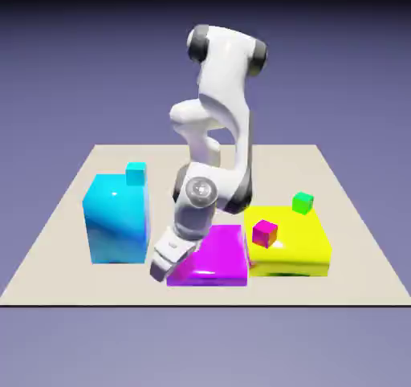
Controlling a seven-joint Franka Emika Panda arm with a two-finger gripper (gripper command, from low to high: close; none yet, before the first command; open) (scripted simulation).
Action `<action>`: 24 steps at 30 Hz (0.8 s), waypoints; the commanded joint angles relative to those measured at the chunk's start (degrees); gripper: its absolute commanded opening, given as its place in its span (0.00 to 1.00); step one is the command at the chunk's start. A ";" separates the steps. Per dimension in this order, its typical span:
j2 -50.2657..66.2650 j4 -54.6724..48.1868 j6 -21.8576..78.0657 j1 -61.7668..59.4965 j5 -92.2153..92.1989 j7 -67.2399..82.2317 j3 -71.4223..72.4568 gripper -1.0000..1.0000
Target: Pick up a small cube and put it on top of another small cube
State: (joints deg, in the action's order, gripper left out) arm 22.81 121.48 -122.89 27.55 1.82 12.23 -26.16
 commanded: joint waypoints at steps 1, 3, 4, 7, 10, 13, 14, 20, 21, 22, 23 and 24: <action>-1.52 0.71 0.51 -0.21 1.42 -0.73 2.08 0.00; -4.53 2.12 1.60 -0.64 4.08 -2.06 6.23 0.00; -6.03 2.83 2.15 -0.86 5.41 -2.72 8.31 0.00; -10.54 4.94 3.80 -1.50 9.39 -4.70 14.54 0.00; -15.05 7.06 5.44 -2.15 13.38 -6.69 20.77 0.00; -19.56 9.18 7.09 -2.79 17.37 -8.67 27.00 0.00; -21.06 9.89 7.63 -3.01 18.69 -9.33 29.07 0.00; -25.32 12.50 8.55 -4.48 25.40 -10.63 36.73 0.00; -23.92 13.71 6.06 -4.90 26.73 -11.61 36.21 0.00; -22.52 14.92 3.57 -5.32 28.05 -12.60 35.68 0.00; -21.12 16.13 1.08 -5.74 29.38 -13.58 35.16 0.00; -20.12 16.99 -0.70 -6.04 30.33 -14.28 34.78 0.00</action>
State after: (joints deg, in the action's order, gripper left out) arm 2.69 138.47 -123.55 20.78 31.99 -1.97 8.64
